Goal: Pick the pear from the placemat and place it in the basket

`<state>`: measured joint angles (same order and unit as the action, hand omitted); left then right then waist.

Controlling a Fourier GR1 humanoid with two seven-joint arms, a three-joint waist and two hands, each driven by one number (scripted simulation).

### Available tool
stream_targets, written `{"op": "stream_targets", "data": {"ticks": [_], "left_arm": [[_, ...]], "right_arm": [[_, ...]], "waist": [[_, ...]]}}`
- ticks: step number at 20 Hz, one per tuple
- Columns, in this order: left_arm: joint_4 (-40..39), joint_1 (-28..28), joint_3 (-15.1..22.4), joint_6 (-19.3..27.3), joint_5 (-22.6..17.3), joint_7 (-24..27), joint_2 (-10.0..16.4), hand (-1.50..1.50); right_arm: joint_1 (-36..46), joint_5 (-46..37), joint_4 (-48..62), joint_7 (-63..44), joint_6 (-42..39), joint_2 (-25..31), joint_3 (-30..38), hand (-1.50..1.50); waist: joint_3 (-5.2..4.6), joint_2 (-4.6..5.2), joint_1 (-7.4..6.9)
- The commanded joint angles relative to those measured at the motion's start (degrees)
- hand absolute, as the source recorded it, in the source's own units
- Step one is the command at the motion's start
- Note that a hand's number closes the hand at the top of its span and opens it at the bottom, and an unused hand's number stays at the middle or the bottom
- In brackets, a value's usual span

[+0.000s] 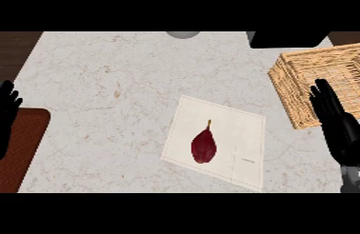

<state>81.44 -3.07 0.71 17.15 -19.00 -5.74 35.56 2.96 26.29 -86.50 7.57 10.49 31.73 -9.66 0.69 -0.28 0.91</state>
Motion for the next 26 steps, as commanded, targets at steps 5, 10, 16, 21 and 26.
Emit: {"op": "stream_targets", "data": {"ticks": [5, 10, 16, 21, 26], "left_arm": [[-3.76, 2.67, 11.25, -3.39, 0.25, -3.87, -10.25, 0.0], [-4.26, 6.25, 14.41, -6.87, -0.42, -5.24, -11.34, 0.0], [-4.51, 6.91, 13.47, -5.45, 0.26, -5.85, -11.89, 0.0], [-4.1, 7.8, 12.62, -5.24, 0.06, -5.73, -11.15, 0.0], [-4.03, 9.41, 12.71, -5.2, -0.17, -5.0, -12.42, 0.0]], "right_arm": [[13.67, 10.2, 0.26, 3.62, -3.82, -16.16, -0.64, 1.5], [20.0, -1.99, 1.04, 9.09, -1.45, -27.53, -16.64, 1.5], [27.61, -16.4, 4.69, -7.28, 17.08, -26.82, -22.12, -1.5], [32.56, -27.6, 7.46, -22.42, 17.38, -10.41, -22.86, -1.5], [38.27, -27.21, -0.83, -35.83, 3.1, 3.85, -22.3, -1.5]], "waist": [[-0.51, 1.5, -2.89], [-0.76, 0.64, -4.47], [-0.83, -0.03, -1.37], [-1.11, -0.85, 0.58], [-0.98, -0.76, 1.14]]}}
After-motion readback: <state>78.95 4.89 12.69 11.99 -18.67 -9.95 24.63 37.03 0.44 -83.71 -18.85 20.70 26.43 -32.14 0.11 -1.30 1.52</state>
